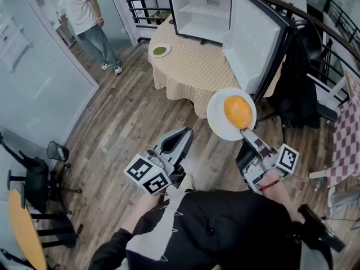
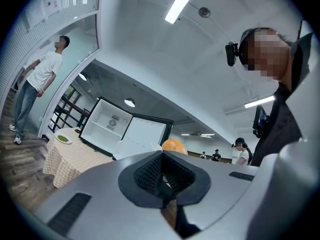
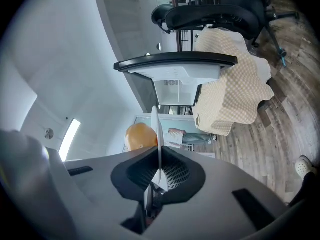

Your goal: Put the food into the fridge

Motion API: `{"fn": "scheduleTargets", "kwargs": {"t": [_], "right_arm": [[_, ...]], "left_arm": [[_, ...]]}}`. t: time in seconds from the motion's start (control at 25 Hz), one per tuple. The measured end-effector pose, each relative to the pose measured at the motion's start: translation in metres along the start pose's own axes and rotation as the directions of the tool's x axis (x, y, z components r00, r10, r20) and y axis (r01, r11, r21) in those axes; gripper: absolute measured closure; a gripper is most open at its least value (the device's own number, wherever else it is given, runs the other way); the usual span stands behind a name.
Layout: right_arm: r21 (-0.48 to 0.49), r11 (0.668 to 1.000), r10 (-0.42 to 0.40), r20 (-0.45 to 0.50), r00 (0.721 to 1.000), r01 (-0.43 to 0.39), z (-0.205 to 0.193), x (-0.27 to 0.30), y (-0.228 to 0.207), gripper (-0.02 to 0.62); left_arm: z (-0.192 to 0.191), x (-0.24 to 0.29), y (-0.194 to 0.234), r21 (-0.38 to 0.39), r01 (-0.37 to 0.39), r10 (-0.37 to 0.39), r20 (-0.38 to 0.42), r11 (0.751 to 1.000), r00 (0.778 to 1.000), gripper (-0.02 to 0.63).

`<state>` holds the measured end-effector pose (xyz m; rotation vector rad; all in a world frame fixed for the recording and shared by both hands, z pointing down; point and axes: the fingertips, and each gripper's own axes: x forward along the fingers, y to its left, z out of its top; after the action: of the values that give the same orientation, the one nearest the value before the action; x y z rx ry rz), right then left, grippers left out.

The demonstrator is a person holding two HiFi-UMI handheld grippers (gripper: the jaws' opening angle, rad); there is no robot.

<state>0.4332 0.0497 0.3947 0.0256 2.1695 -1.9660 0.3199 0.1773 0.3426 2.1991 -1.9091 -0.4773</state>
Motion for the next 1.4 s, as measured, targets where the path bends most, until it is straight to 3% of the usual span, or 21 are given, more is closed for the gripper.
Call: {"fn": "scheduleTargets", "kwargs": {"t": [0.72,0.84,1.04,1.4], "right_arm": [[-0.024,0.999,-0.031,0.138,0.99,0.035,0.026,0.173,-0.033,0.572],[-0.023,0.999,-0.042,0.144,0.989,0.046,0.023,0.19,-0.039,0.572],[-0.009,0.997,-0.07,0.157,0.985,0.073,0.025,0.206,-0.046,0.572],[-0.013,0.995,-0.093,0.165,0.982,0.097,0.045,0.236,-0.059,0.572]], "left_arm": [[0.068,0.018,0.174,0.051,0.057,-0.054,-0.055,0.997,0.997,0.594],[0.074,0.017,0.192,0.084,0.05,-0.045,-0.057,0.995,0.997,0.594],[0.073,0.022,0.213,0.011,0.047,-0.047,-0.056,0.999,0.997,0.594],[0.089,0.055,0.241,0.037,0.08,-0.078,-0.052,0.996,0.996,0.594]]}}
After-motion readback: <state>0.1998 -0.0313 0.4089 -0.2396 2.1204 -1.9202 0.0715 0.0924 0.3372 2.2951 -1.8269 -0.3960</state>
